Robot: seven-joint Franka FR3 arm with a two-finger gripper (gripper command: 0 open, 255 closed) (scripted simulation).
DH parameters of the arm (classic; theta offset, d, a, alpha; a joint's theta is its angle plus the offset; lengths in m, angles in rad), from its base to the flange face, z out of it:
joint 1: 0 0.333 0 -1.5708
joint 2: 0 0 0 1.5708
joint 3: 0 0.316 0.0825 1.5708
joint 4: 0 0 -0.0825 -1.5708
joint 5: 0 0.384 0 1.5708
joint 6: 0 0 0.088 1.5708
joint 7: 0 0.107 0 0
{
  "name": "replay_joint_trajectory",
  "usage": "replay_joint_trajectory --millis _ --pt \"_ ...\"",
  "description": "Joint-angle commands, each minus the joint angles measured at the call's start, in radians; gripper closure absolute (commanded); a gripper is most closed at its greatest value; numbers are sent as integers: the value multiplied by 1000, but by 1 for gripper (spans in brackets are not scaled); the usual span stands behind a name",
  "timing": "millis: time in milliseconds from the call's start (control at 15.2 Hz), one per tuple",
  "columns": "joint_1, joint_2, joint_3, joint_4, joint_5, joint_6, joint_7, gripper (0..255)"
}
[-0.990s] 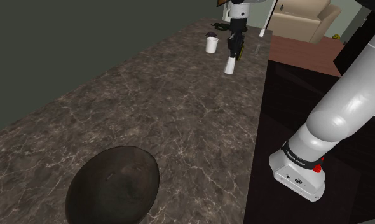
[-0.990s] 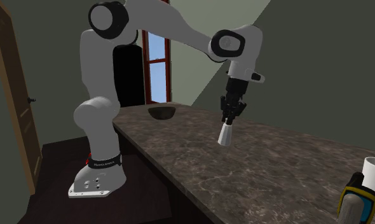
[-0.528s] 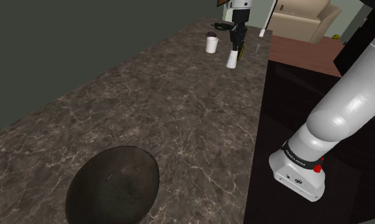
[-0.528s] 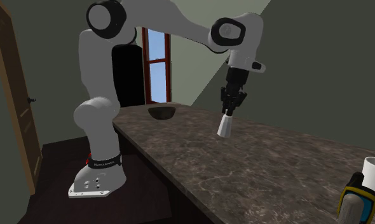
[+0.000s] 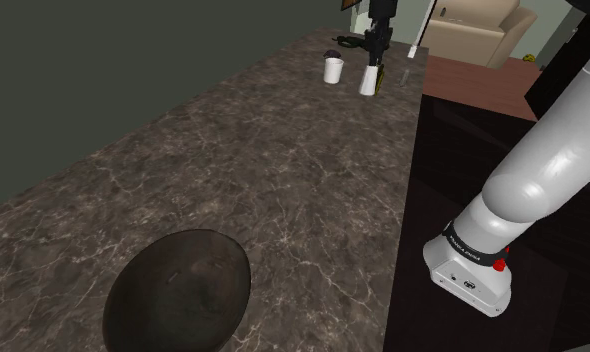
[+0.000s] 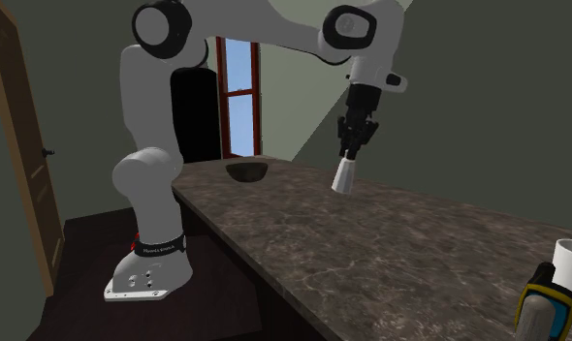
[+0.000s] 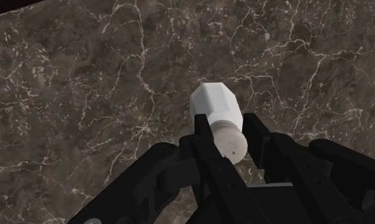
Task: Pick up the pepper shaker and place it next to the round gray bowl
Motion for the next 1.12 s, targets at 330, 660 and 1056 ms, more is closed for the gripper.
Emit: replay_joint_trajectory --millis 330,660,1056 --pt "46 -55 45 -36 13 -20 90 255" --pt "102 -104 106 -93 38 -10 207 255" --pt "169 -129 183 -123 74 1 347 255"
